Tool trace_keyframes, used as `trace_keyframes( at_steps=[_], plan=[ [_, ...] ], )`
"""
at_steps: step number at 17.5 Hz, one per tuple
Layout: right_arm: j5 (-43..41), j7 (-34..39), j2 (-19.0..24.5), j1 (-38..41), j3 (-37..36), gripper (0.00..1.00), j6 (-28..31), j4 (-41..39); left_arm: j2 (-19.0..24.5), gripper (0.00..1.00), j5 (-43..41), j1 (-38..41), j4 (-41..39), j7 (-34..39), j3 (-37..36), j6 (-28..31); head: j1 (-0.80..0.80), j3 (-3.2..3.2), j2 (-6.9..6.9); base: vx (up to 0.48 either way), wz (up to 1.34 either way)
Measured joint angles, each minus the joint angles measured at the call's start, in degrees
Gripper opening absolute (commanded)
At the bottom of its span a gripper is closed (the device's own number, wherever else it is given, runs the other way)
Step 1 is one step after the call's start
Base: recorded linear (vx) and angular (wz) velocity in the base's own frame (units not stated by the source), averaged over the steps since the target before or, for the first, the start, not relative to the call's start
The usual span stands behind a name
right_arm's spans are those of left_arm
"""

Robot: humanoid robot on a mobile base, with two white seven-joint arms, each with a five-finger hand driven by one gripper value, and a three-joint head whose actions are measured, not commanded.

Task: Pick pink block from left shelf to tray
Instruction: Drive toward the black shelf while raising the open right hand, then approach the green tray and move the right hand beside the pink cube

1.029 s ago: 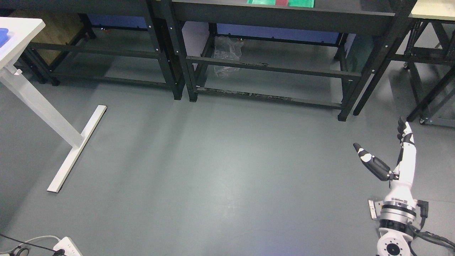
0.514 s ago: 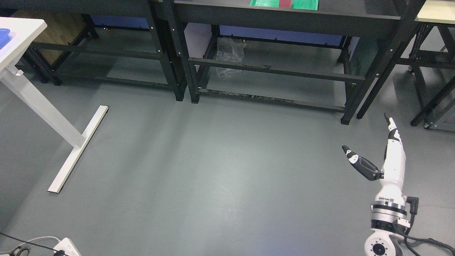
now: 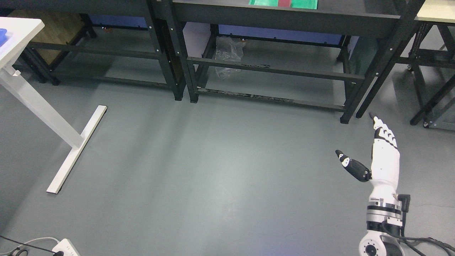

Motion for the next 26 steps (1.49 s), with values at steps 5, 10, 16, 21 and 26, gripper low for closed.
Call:
trace_keyframes(
  at_steps=[5, 10, 16, 21, 26],
  plan=[
    [7.75, 0.06, 0.00, 0.23, 0.21, 1.00, 0.05, -0.11, 0.00, 1.00, 0.00, 0.00, 0.00, 0.00, 0.00, 0.00, 0.00, 0.00, 0.00, 0.032, 0.12],
    [14.75, 0.07, 0.00, -0.03, 0.35, 1.00, 0.07, -0.17, 0.00, 1.00, 0.00, 0.00, 0.00, 0.00, 0.00, 0.00, 0.00, 0.00, 0.00, 0.061, 0.21],
    [18.49, 0.33, 0.00, -0.46, 0.60, 1.00, 0.07, -0.22, 0.00, 1.00, 0.00, 0.01, 0.00, 0.00, 0.00, 0.00, 0.00, 0.00, 0.00, 0.133, 0.26],
    [19.27, -0.01, 0.00, -0.72, 0.77, 1.00, 0.07, -0.23, 0.00, 1.00, 0.00, 0.01, 0.00, 0.00, 0.00, 0.00, 0.00, 0.00, 0.00, 0.232, -0.02],
    [19.47, -0.04, 0.00, -0.99, 0.78, 1.00, 0.07, -0.25, 0.00, 1.00, 0.00, 0.00, 0.00, 0.00, 0.00, 0.00, 0.00, 0.00, 0.00, 0.267, -0.14]
  ],
)
